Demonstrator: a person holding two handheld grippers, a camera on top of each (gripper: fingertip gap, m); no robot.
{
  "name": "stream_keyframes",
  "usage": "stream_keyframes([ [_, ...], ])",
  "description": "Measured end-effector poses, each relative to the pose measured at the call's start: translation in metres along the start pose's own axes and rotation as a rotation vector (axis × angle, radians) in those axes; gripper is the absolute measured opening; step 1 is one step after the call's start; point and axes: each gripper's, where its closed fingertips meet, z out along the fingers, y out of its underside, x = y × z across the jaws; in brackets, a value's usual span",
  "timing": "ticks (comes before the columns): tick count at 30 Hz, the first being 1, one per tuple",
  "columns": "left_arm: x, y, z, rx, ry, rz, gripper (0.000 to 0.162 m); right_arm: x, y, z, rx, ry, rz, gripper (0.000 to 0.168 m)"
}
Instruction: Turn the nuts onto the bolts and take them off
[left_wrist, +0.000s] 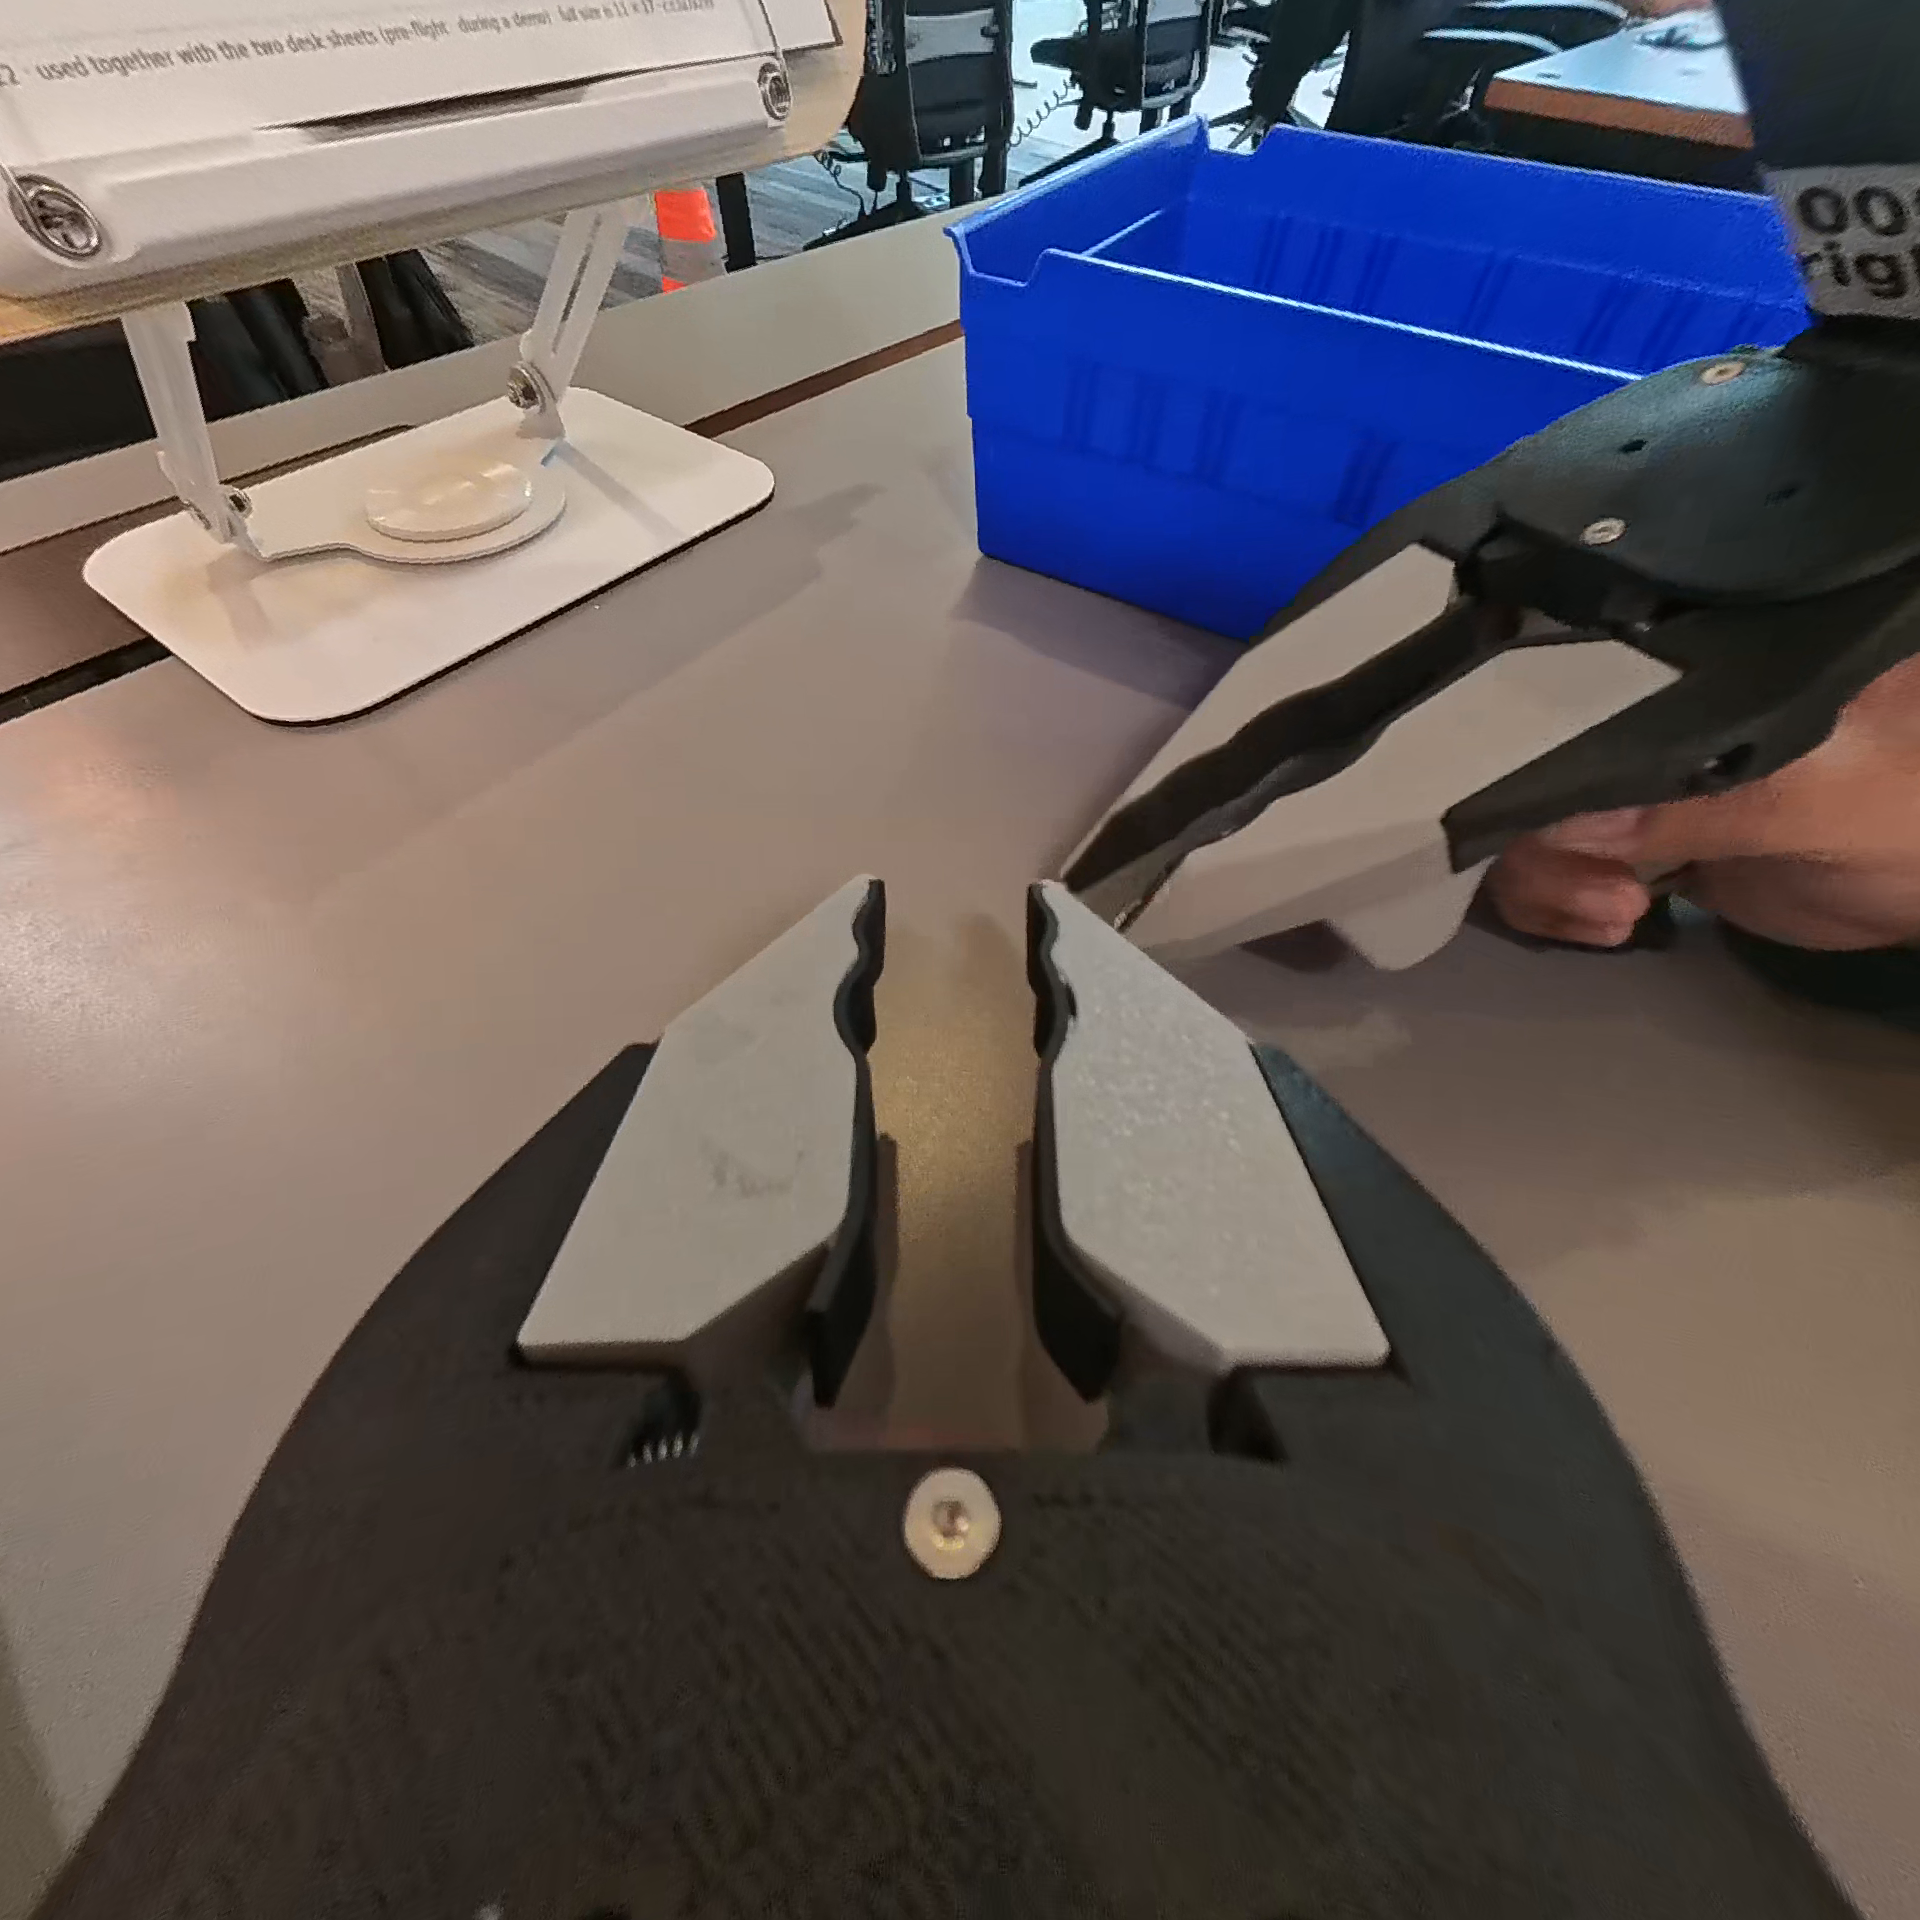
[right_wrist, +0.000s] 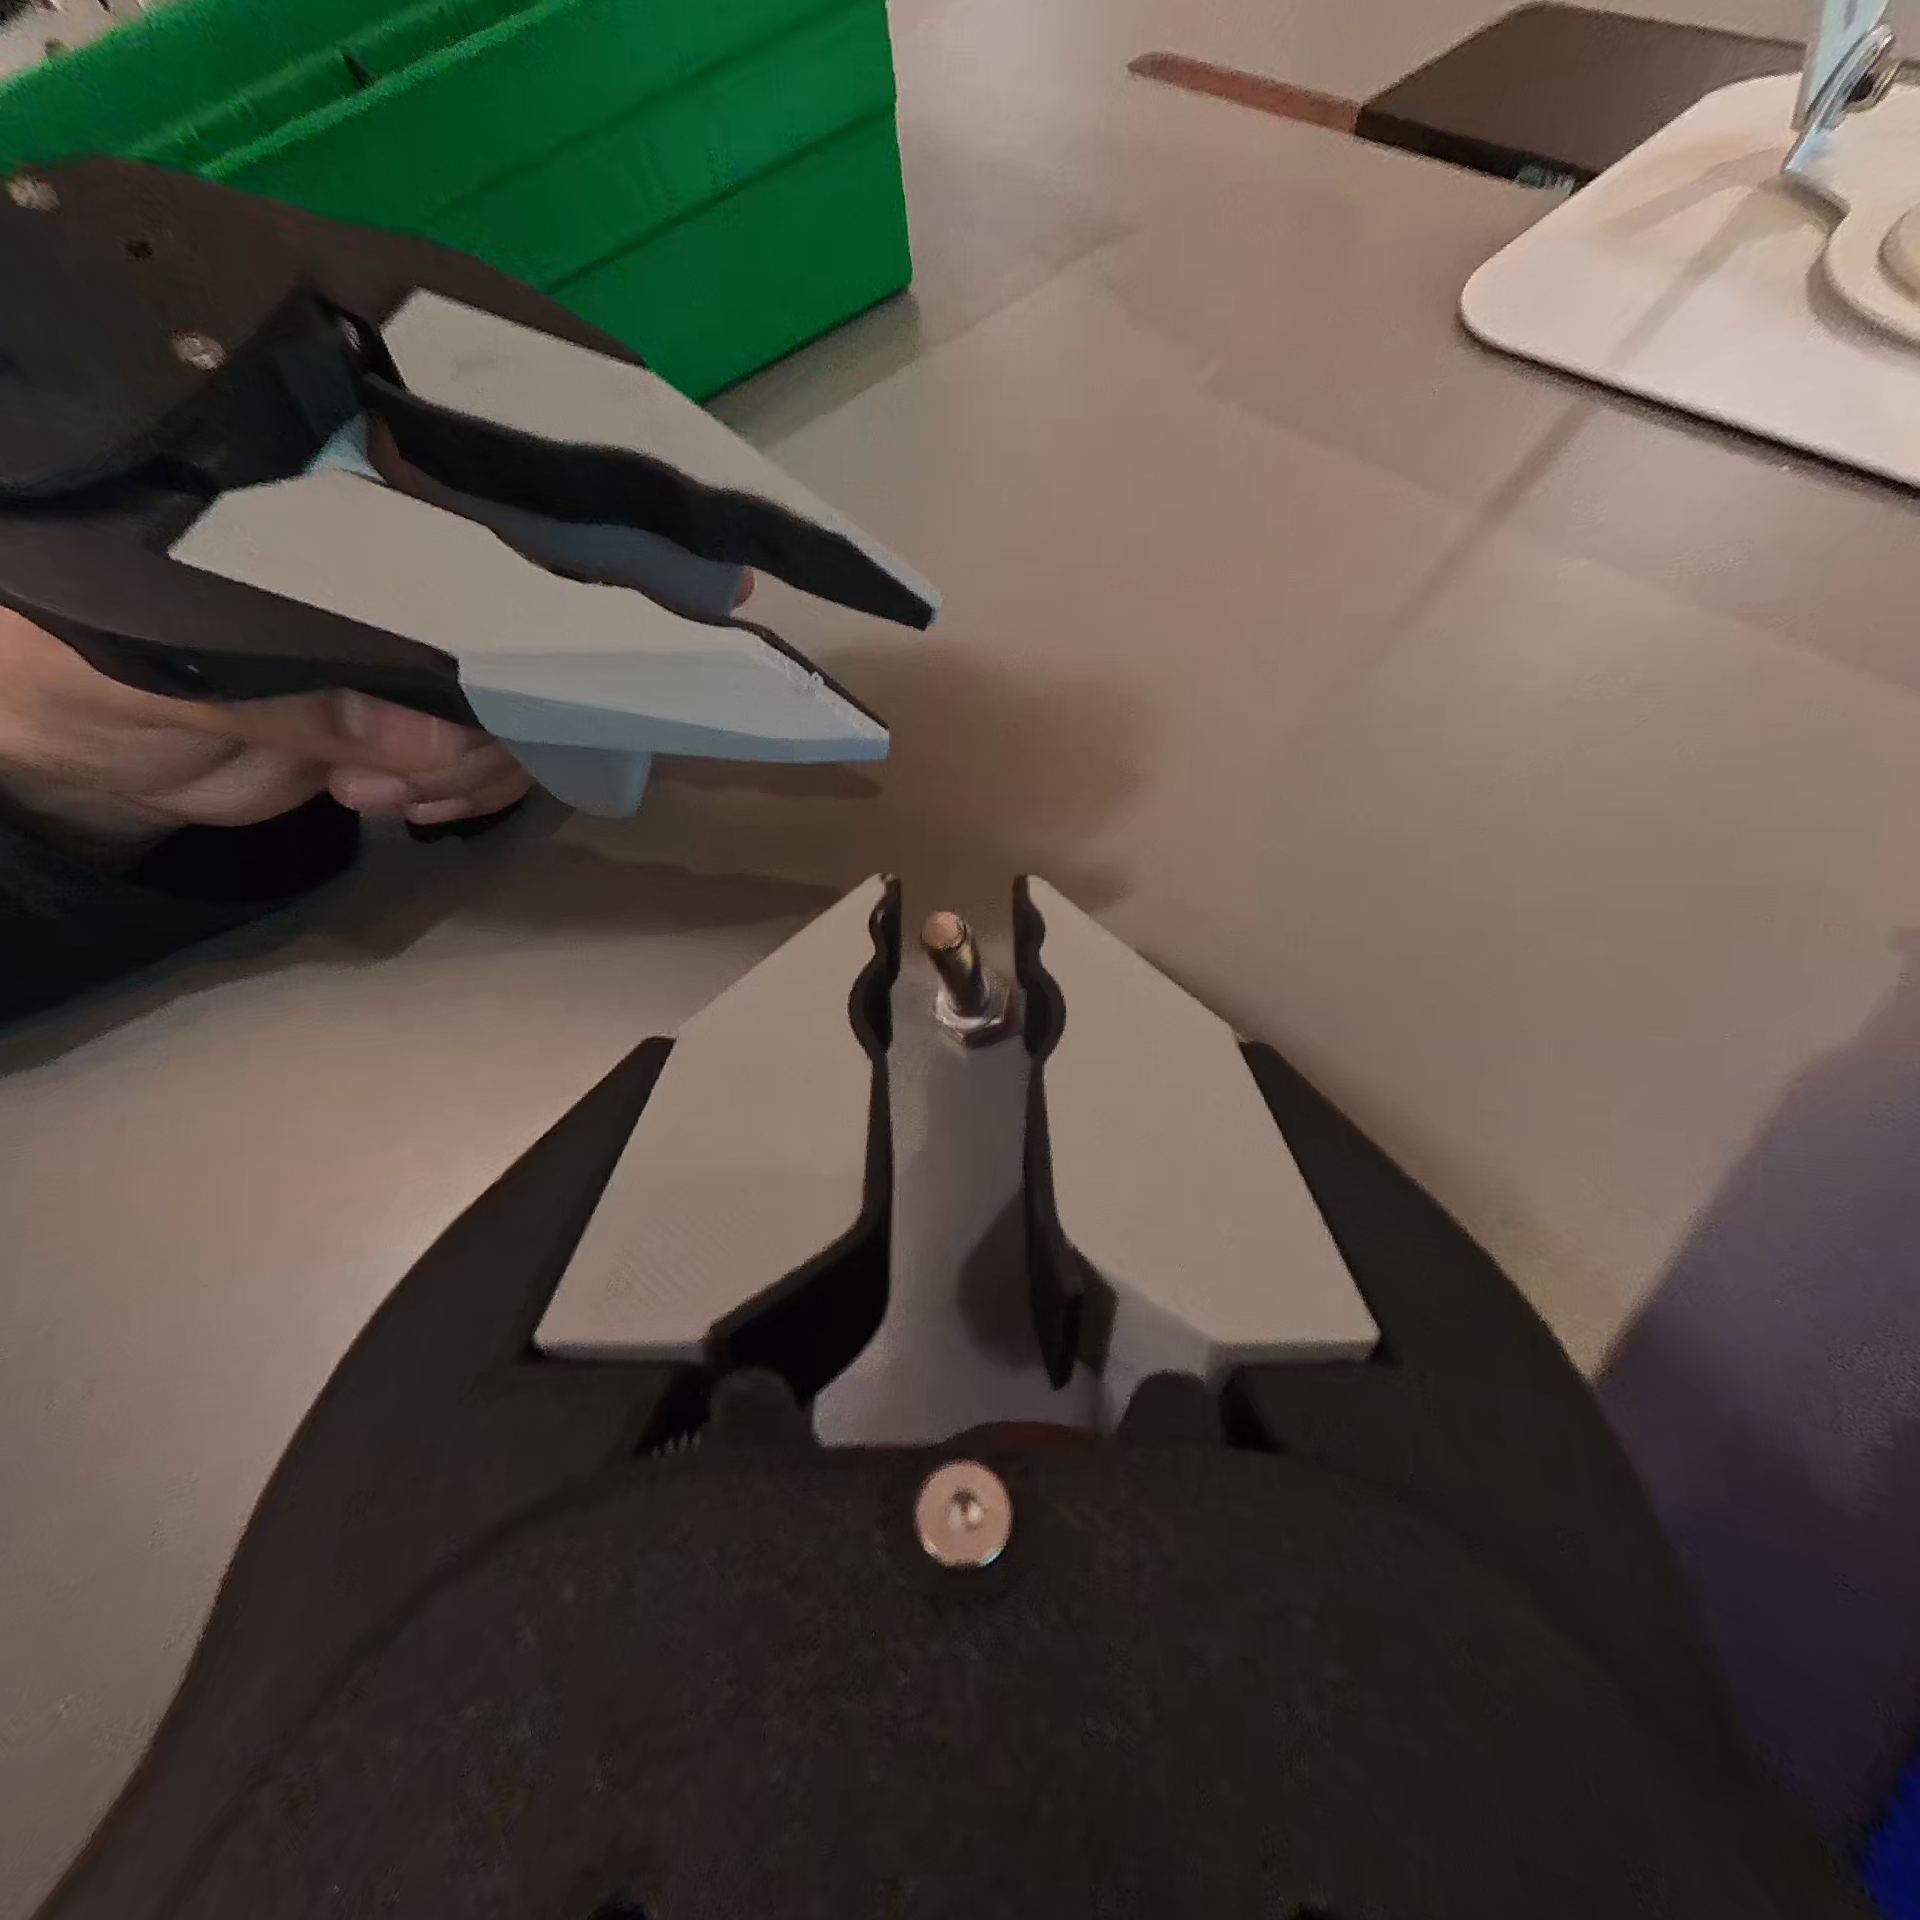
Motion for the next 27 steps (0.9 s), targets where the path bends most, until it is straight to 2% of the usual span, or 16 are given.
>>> stream_keyframes([
  [6,-0.001,0.0,0.0,-0.001,-0.003,-0.005,0.025,-0.004,-0.021,-0.011,0.144,-0.035,0.024,0.035],
  [11,-0.005,0.001,0.001,-0.008,-0.03,-0.011,0.025,0.006,-0.017,-0.008,0.11,0.076,-0.038,0.055],
  [15,-0.007,0.0,0.001,0.001,-0.046,-0.014,0.028,0.026,-0.022,-0.013,0.134,0.236,-0.093,0.057],
  [27,-0.005,0.001,0.002,-0.003,-0.047,0.003,0.028,0.041,-0.03,-0.024,0.194,0.308,-0.059,0.057],
])
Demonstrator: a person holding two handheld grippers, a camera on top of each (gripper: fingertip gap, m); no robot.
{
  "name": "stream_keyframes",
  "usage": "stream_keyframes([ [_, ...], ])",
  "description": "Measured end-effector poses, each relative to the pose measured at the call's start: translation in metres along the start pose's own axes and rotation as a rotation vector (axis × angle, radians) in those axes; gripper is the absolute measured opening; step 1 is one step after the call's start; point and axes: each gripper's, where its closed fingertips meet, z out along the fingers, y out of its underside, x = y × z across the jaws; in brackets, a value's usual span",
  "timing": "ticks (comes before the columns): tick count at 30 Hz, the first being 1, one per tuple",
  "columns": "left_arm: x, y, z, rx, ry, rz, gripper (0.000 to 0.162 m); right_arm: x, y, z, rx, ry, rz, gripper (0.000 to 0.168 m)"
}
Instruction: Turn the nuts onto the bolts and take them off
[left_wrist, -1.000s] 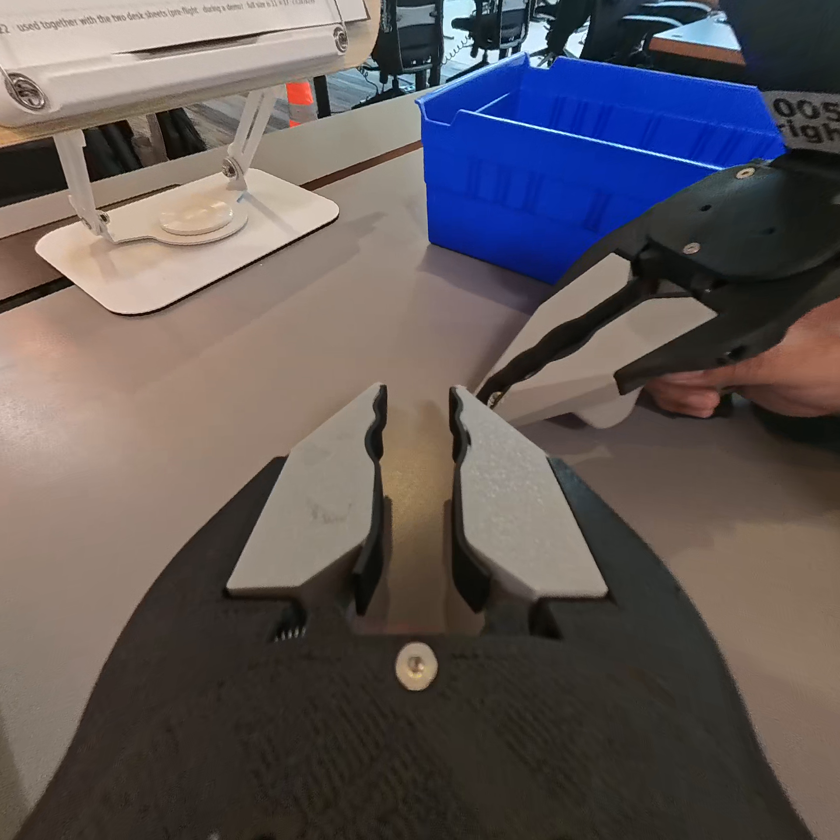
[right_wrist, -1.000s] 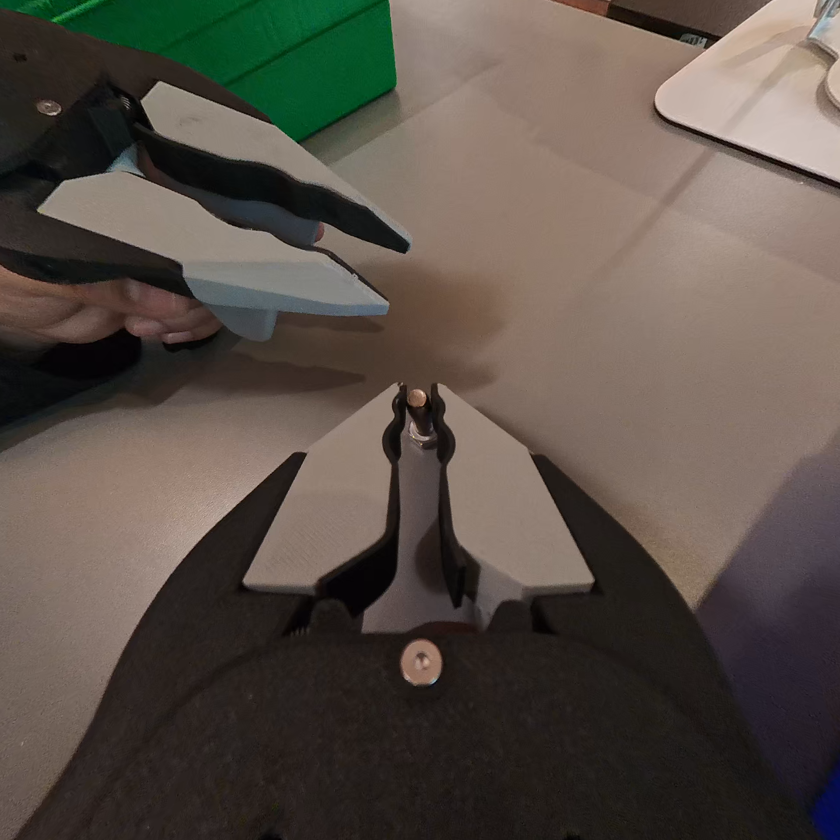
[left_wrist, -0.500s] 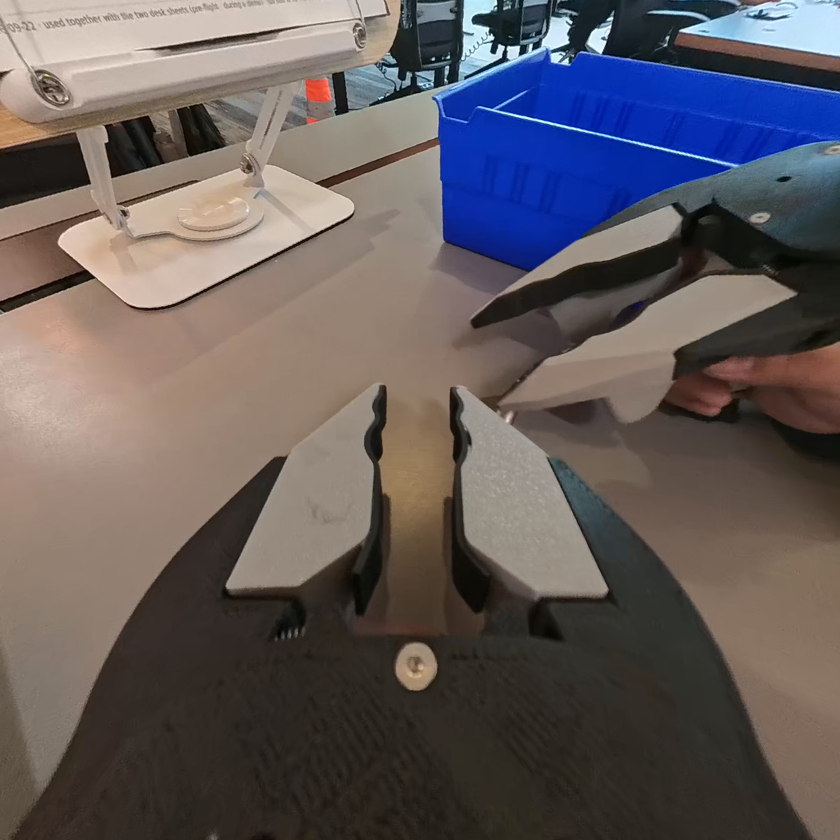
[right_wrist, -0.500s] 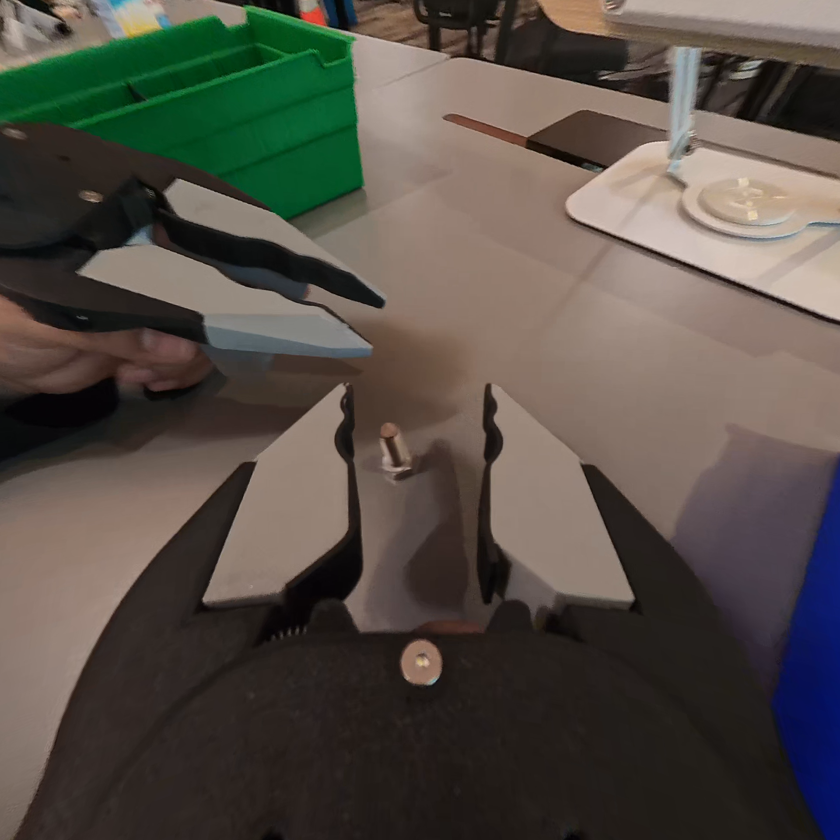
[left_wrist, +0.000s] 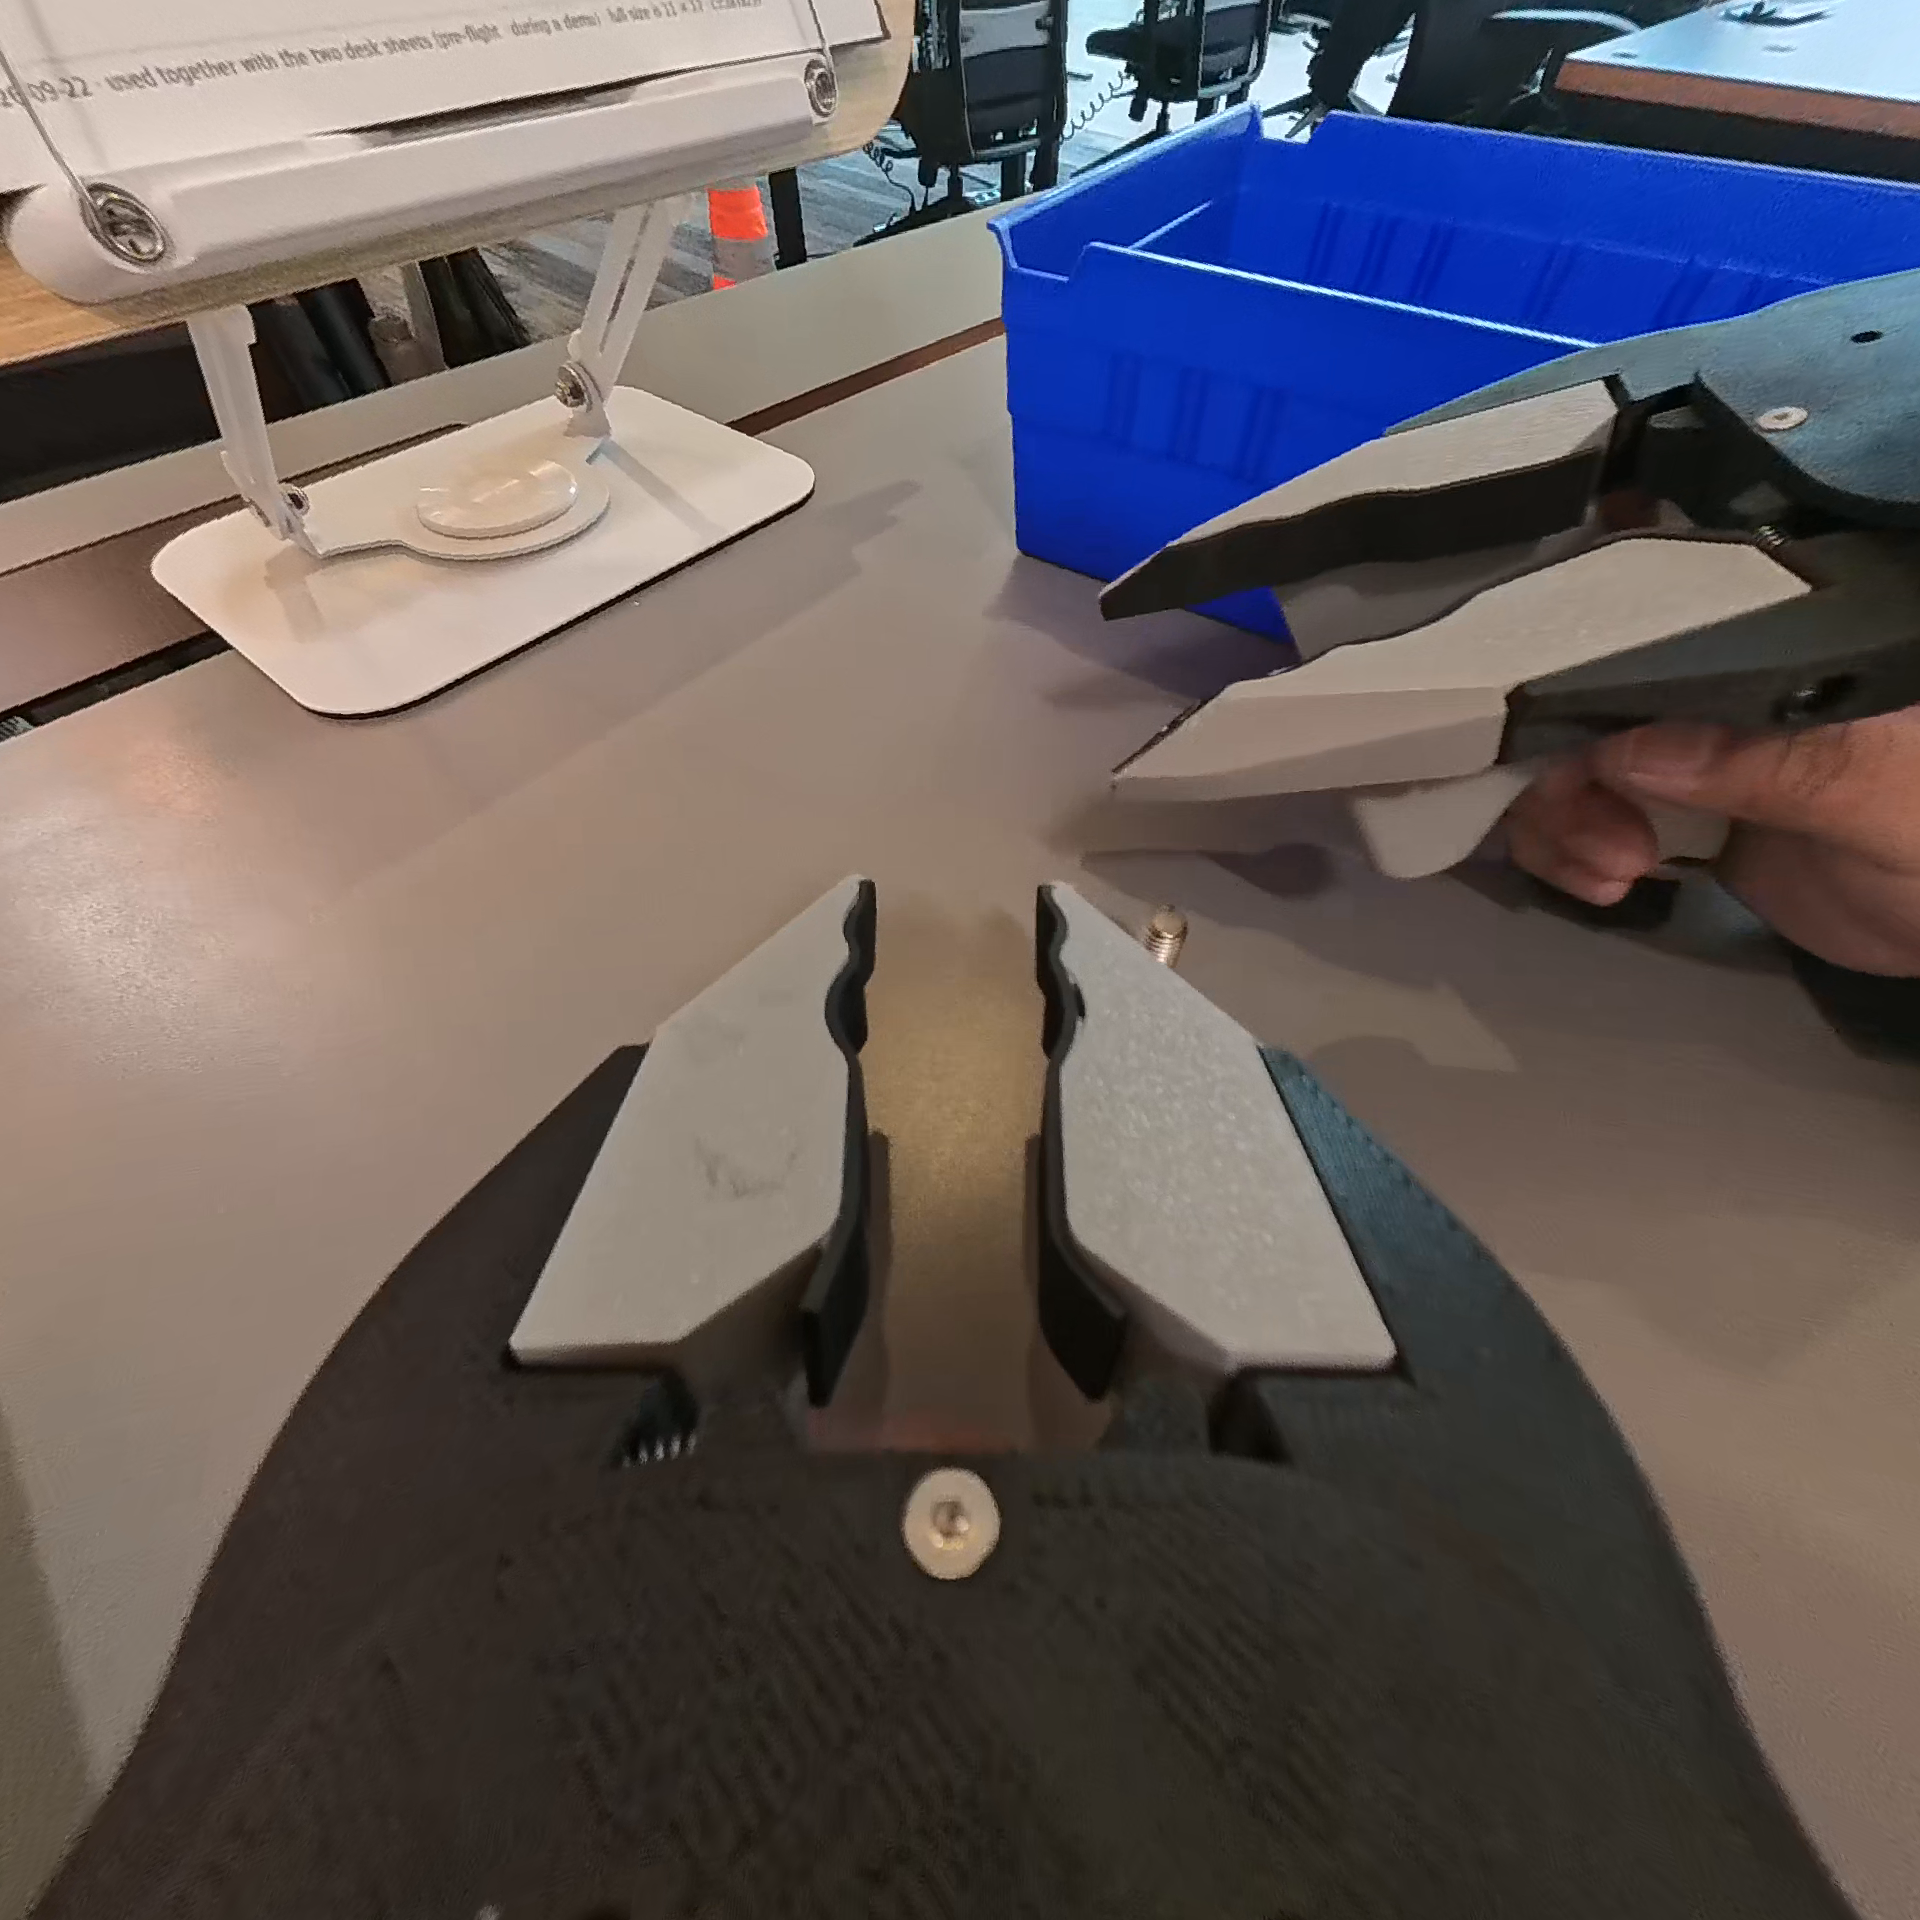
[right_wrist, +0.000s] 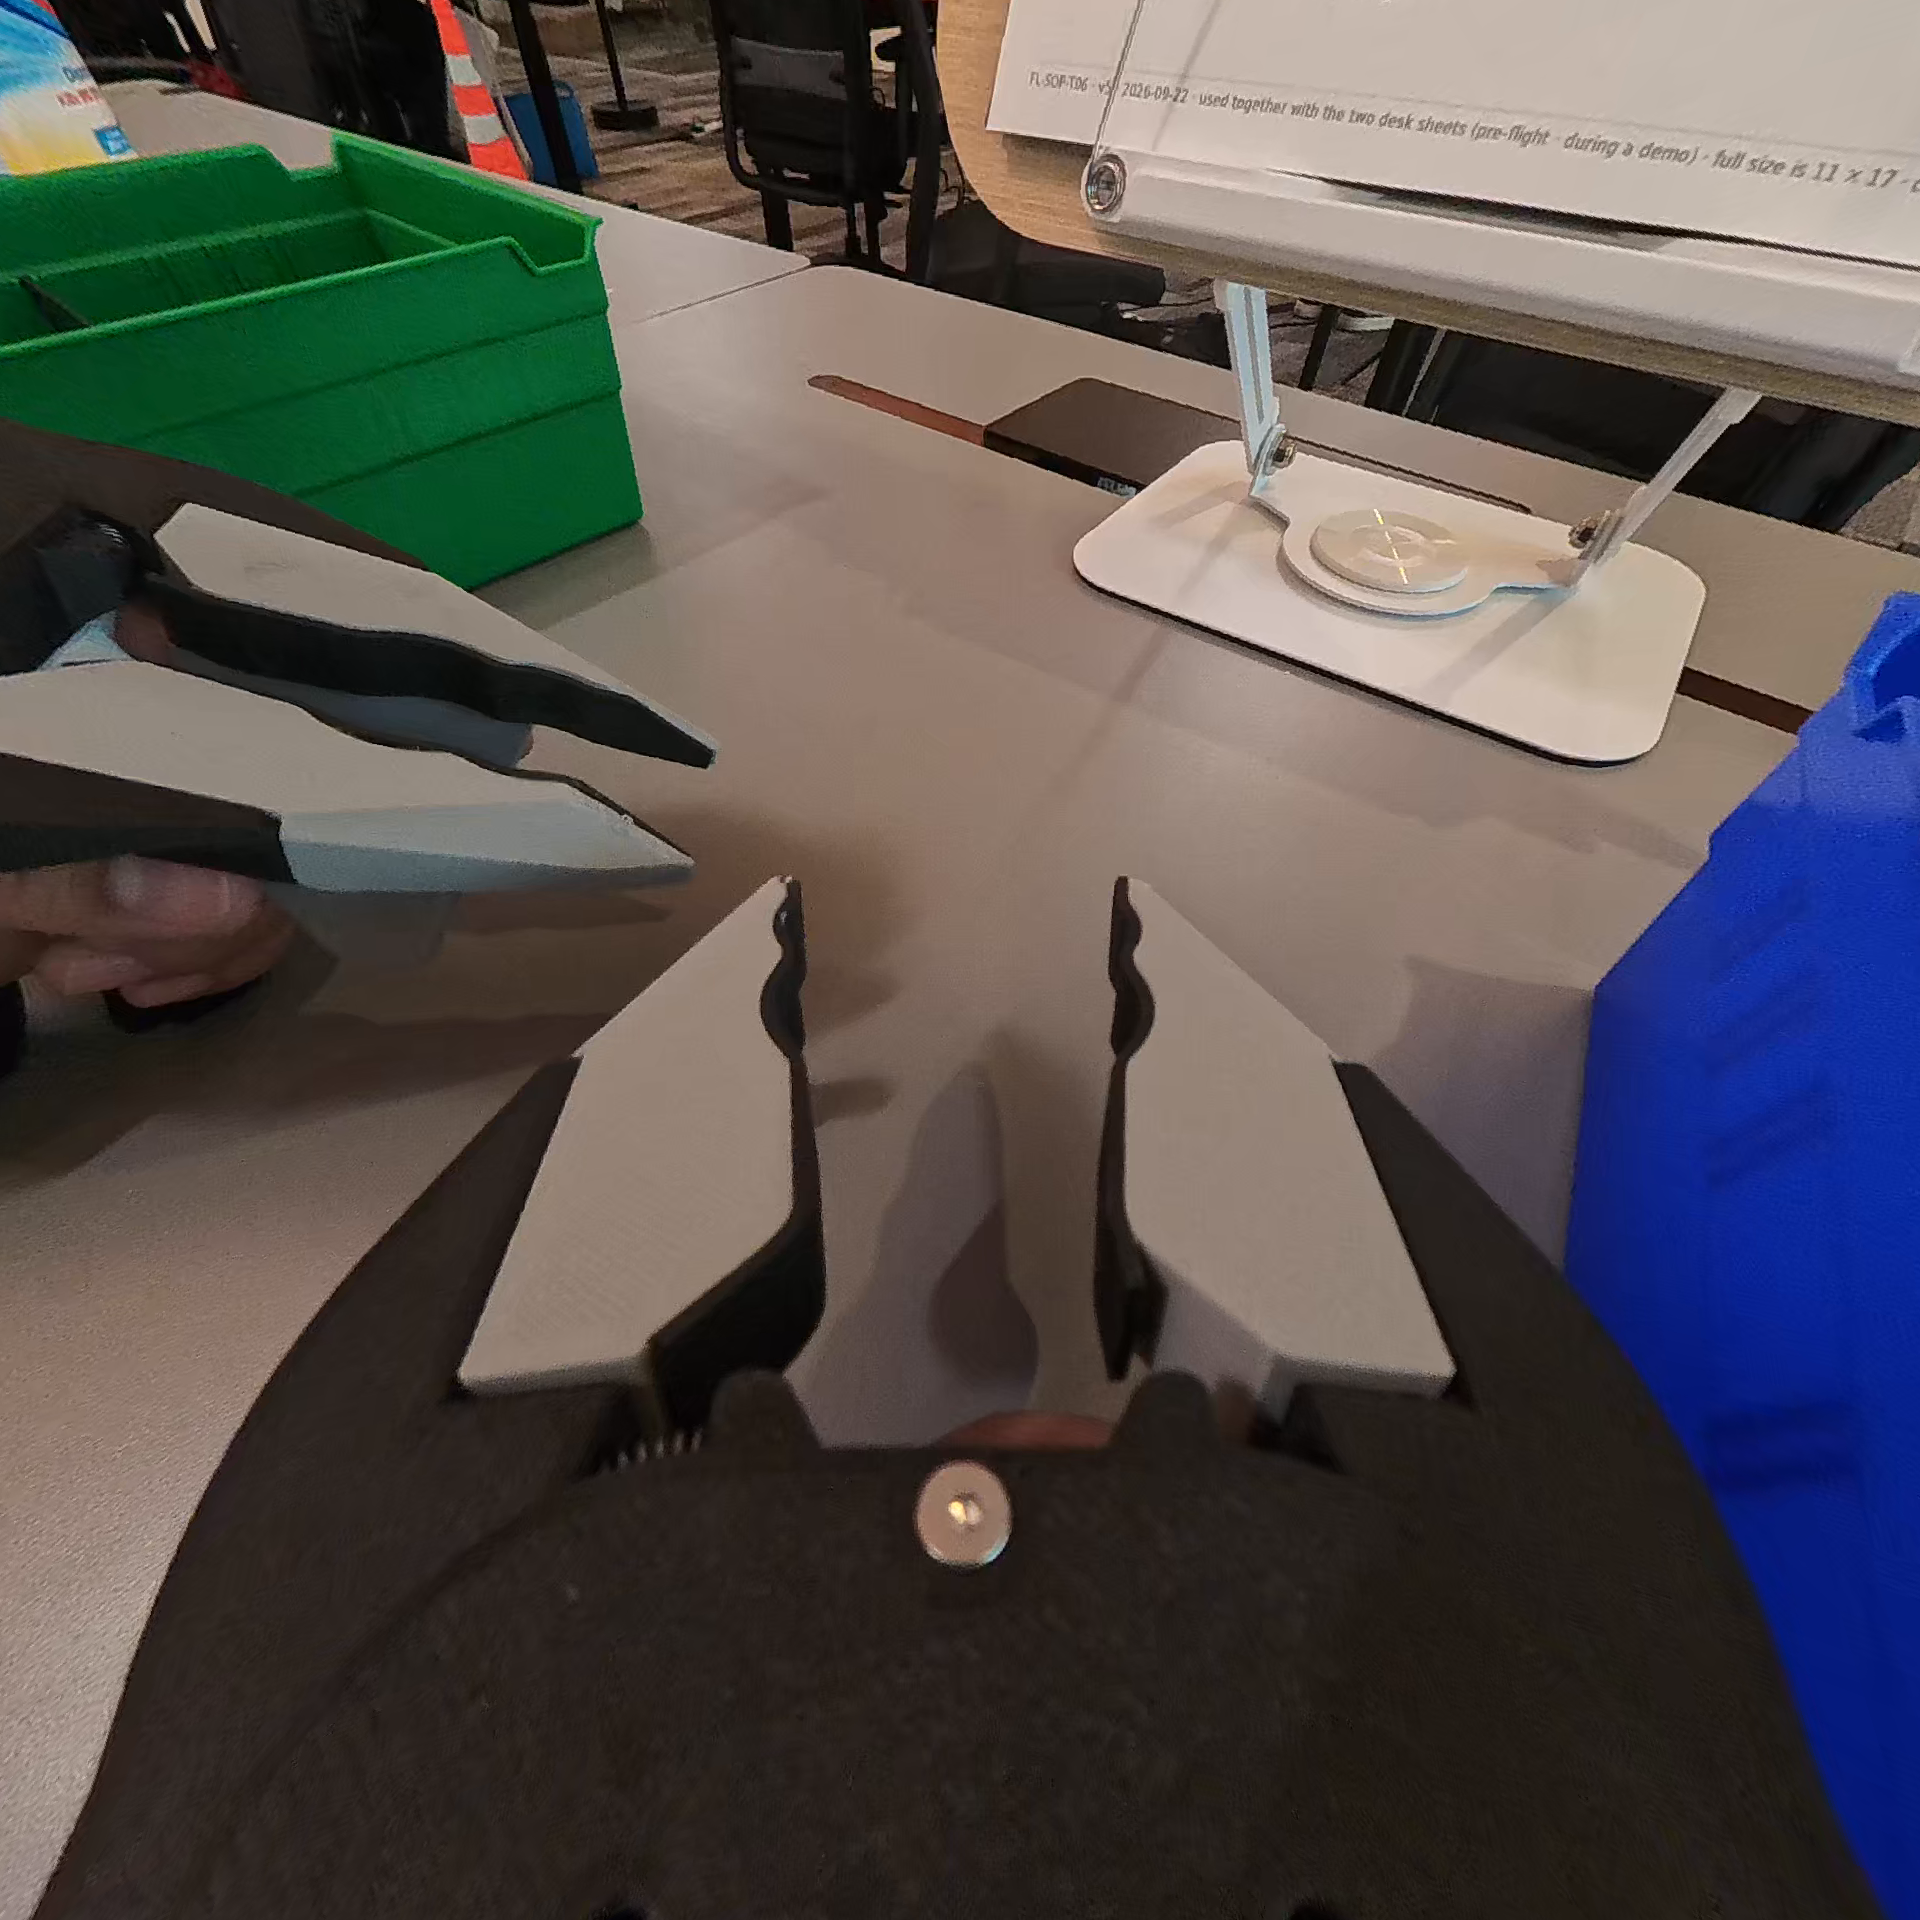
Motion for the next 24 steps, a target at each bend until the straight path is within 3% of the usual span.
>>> stream_keyframes([
  [24,0.016,-0.001,-0.001,-0.015,0.012,0.039,0.032,0.006,0.003,0.002,-0.002,0.029,0.019,0.056],
])
